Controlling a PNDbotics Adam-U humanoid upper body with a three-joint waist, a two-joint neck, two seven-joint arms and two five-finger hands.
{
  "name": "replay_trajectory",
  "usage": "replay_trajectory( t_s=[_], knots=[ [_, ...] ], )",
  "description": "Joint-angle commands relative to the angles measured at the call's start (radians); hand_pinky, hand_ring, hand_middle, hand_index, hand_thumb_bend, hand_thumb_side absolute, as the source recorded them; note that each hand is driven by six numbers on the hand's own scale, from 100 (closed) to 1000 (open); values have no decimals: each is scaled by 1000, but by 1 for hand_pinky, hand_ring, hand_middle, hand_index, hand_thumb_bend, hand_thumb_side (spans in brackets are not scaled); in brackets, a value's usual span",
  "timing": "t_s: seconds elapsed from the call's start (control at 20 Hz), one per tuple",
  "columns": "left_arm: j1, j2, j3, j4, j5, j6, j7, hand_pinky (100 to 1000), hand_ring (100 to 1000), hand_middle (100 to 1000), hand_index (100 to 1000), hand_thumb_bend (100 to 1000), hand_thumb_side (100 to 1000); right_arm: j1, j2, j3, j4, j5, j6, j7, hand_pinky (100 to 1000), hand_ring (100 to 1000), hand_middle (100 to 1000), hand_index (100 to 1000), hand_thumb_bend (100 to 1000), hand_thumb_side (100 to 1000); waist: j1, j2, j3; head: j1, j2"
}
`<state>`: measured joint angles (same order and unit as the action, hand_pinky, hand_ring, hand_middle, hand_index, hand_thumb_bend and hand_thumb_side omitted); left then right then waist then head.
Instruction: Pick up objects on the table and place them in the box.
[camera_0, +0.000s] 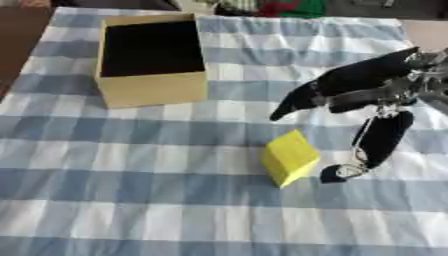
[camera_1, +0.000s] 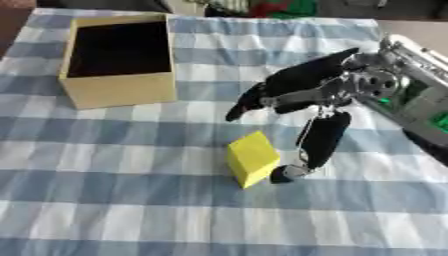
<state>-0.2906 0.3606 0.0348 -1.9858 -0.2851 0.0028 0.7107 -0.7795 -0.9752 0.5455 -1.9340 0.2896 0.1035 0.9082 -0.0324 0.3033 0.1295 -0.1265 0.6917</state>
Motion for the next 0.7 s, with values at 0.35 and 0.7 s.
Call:
replay_trajectory(
  t_s=[0.35, 0.7],
  knots=[
    [-13, 19, 1, -14, 5, -3, -4, 958, 699, 511, 712, 100, 267, -28, 33, 23, 51, 38, 50, -1, 991, 1000, 919, 1000, 482, 265, 3, -7, 0, -6, -12],
    [-14, 17, 1, -14, 6, -2, -5, 958, 699, 510, 712, 100, 268, -25, 59, 36, 89, 59, 58, -1, 989, 1000, 916, 1000, 488, 271, 4, -4, 1, -9, -13]
  ],
)
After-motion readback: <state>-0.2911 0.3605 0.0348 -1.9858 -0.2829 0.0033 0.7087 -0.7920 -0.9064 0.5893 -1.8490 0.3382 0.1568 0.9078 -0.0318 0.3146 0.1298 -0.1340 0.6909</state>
